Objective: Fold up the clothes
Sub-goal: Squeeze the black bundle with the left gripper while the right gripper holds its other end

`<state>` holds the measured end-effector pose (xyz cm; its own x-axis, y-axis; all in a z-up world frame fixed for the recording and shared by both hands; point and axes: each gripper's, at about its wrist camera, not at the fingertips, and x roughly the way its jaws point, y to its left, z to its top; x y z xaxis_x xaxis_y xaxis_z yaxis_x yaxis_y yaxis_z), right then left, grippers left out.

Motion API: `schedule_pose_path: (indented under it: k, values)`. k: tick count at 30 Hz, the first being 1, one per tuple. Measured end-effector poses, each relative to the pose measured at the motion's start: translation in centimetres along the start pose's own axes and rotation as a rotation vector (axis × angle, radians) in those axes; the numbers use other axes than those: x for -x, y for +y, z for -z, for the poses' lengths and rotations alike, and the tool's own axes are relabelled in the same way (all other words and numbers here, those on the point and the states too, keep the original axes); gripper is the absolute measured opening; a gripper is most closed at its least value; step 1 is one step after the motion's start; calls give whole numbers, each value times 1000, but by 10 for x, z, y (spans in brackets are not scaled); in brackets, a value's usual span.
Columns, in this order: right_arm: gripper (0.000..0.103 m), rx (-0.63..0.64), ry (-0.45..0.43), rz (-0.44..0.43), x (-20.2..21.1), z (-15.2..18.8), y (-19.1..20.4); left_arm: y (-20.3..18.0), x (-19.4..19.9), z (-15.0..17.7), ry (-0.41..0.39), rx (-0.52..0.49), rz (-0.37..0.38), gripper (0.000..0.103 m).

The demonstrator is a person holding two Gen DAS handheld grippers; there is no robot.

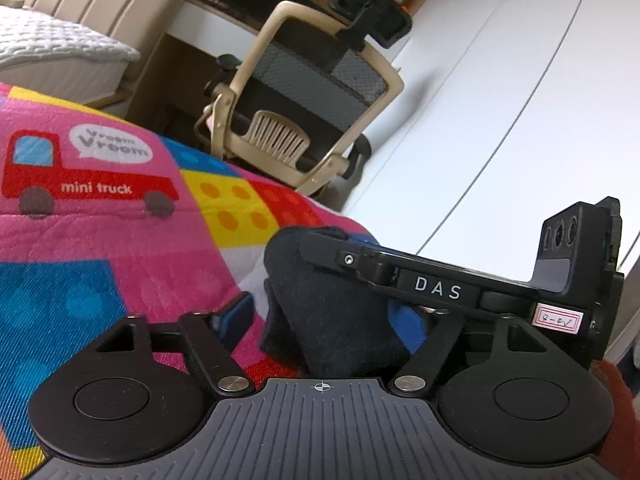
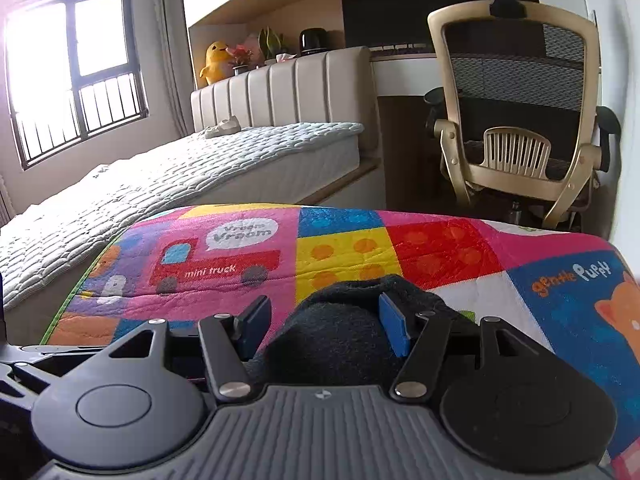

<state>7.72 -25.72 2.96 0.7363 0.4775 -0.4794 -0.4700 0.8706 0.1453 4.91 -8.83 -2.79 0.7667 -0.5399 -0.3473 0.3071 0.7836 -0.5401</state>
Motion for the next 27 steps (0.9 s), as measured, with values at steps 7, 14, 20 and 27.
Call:
schedule_pose_path:
  k: [7, 14, 20, 27]
  values:
    - [61, 5, -7, -12, 1, 1, -1, -1, -11, 5, 47, -12, -39, 82]
    - [70, 34, -14, -18, 3, 3, 5, -2, -13, 8, 62, -28, -41, 80]
    - [71, 36, -13, -14, 4, 3, 6, -3, -13, 9, 65, -38, -38, 81]
    - [73, 43, -26, -5, 7, 3, 8, -3, -13, 9, 73, -37, -37, 84]
